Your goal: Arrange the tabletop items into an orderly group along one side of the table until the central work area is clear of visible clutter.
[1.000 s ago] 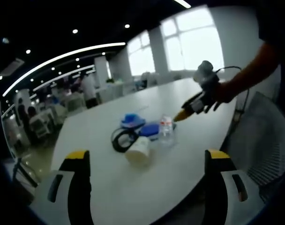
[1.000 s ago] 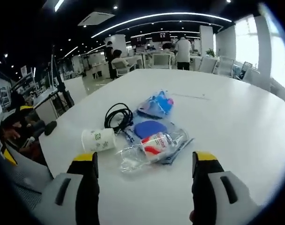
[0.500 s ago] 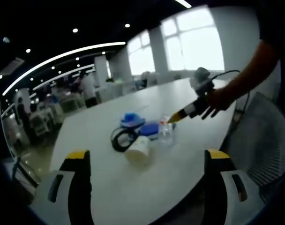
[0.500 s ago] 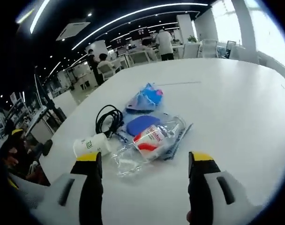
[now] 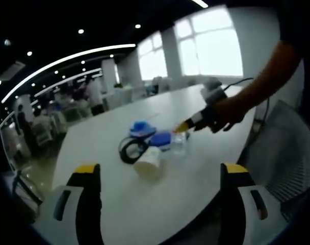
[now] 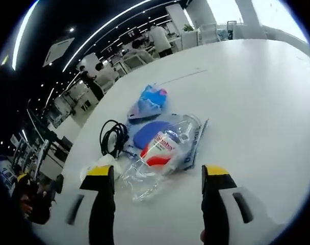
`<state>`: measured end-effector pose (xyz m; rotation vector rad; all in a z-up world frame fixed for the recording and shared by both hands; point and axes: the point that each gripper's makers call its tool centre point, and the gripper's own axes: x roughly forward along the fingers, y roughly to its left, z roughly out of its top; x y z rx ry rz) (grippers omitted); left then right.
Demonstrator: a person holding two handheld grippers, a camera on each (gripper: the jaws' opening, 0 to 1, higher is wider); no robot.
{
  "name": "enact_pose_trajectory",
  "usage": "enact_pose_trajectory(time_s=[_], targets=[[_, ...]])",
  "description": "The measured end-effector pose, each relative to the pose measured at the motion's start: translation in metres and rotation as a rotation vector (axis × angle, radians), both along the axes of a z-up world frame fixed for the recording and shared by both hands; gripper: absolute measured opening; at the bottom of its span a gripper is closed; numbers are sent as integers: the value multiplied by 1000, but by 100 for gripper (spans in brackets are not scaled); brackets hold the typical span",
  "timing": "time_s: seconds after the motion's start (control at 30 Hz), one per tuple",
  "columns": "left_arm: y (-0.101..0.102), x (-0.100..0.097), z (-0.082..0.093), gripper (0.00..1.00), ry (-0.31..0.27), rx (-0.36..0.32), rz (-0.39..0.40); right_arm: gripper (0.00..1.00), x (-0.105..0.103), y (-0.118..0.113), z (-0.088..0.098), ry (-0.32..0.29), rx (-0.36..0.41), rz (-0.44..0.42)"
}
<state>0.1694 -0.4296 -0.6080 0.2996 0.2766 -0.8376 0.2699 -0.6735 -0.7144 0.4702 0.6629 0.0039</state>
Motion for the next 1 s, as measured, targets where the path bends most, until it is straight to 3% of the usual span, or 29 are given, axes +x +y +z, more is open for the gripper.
enact_pose_trajectory(time_s=[0.4, 0.63, 0.83, 1.0], targets=[[-1, -1, -1, 91, 15, 5, -5, 62, 14, -2, -9, 42, 69, -88], [0, -1, -4, 87, 30, 8, -2, 53, 20, -14, -10, 63, 104, -184], [0, -1, -5, 85, 37, 13, -2, 49, 27, -10, -4, 58, 90, -176], [1, -2, -6, 83, 45, 16, -6, 49, 32, -6, -11, 95, 120, -204]])
